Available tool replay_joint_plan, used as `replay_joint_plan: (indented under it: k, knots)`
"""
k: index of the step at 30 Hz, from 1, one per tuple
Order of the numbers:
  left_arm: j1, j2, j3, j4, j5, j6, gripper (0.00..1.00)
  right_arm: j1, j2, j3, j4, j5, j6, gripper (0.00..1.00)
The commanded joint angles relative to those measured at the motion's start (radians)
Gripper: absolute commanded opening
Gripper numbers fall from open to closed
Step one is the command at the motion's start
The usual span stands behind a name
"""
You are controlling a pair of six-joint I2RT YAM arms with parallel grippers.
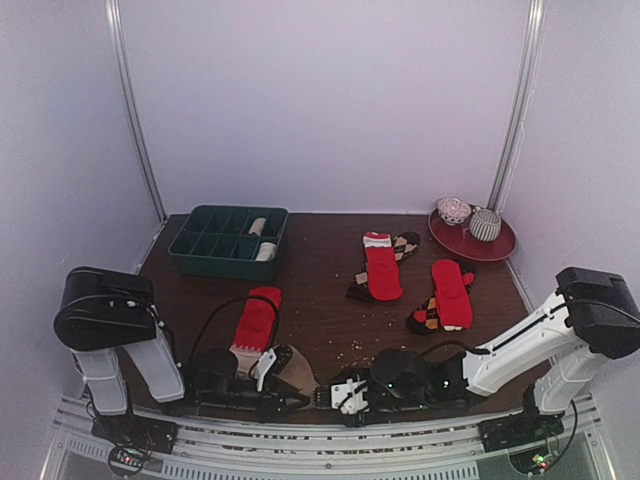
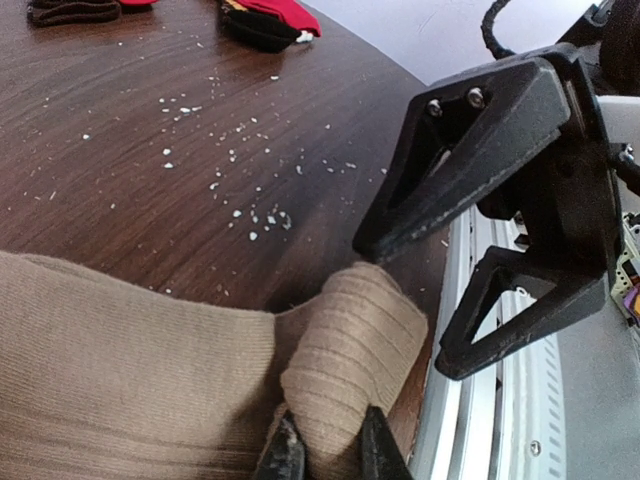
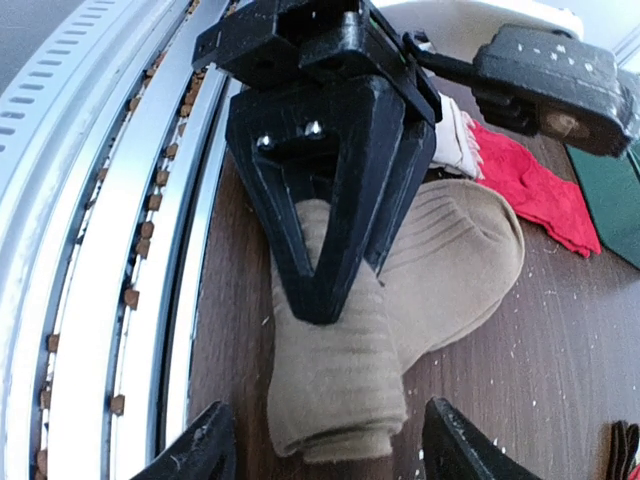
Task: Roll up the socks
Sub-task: Roll a pair of socks at the center of the board.
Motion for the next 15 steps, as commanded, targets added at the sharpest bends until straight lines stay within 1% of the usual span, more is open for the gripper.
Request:
replay_joint_plan:
  k: [1,5,9,11,13,15]
  knots:
    - [-0.003,0.064,-0.036,-0.225,0.038,-0.009,0.0,0.003,0.067,0.081,-0.036,-0.029,-0.057,0.63]
    - [-0.003,0.075,-0.036,-0.214,0.043,-0.009,0.0,0.001,0.119,0.115,-0.072,-0.051,-0.069,0.61]
    - [-0.003,0.076,-0.036,-0.209,0.054,-0.005,0.0,-0.006,0.167,0.144,-0.12,-0.031,-0.066,0.57]
    - [-0.003,0.076,-0.036,-0.201,0.059,-0.003,0.0,-0.009,0.181,0.143,-0.119,-0.024,-0.061,0.55]
    - [-0.003,0.077,-0.062,-0.188,0.066,-0.002,0.0,-0.015,0.19,0.143,-0.116,-0.024,-0.056,0.52]
    - [-0.003,0.079,-0.068,-0.174,0.076,0.001,0.0,-0.02,0.203,0.15,-0.117,-0.02,-0.054,0.46]
